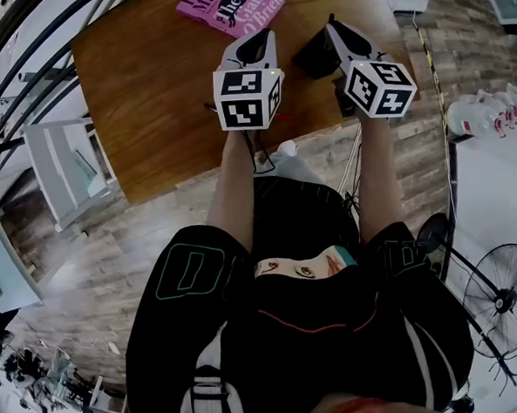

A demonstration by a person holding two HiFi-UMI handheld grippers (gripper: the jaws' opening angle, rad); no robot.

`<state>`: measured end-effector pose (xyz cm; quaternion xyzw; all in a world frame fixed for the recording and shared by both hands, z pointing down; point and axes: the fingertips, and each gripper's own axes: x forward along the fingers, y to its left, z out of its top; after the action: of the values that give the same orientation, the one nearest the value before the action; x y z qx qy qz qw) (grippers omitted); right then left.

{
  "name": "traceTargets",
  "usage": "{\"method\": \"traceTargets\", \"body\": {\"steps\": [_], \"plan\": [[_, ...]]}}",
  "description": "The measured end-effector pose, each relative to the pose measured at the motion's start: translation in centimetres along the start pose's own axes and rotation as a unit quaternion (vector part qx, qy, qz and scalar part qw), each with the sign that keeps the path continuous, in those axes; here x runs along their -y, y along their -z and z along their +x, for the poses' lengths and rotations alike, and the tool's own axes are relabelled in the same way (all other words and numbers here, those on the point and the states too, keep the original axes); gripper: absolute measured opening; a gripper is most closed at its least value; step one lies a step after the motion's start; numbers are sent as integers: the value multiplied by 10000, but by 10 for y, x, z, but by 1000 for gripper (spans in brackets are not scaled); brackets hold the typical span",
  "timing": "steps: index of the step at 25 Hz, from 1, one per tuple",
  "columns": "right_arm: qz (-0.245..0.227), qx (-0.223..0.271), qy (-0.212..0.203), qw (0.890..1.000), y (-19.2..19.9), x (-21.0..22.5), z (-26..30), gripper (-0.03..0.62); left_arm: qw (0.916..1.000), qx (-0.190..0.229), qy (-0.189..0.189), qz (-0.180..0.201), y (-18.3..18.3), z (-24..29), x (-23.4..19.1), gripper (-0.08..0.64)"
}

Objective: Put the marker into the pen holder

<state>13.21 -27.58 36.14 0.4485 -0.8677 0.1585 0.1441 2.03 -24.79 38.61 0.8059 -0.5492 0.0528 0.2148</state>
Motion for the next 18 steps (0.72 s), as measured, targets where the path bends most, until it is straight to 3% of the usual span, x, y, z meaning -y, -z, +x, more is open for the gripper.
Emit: {"method": "traceTargets", "body": {"steps": [7,18], "plan": [[16,-3,60,10000,1,18,4,46,10000,-49,34,4,2,14,6,9],[350,-275,161,9989,46,34,1,46,9991,-424,71,-31,35,20,14,9]]}}
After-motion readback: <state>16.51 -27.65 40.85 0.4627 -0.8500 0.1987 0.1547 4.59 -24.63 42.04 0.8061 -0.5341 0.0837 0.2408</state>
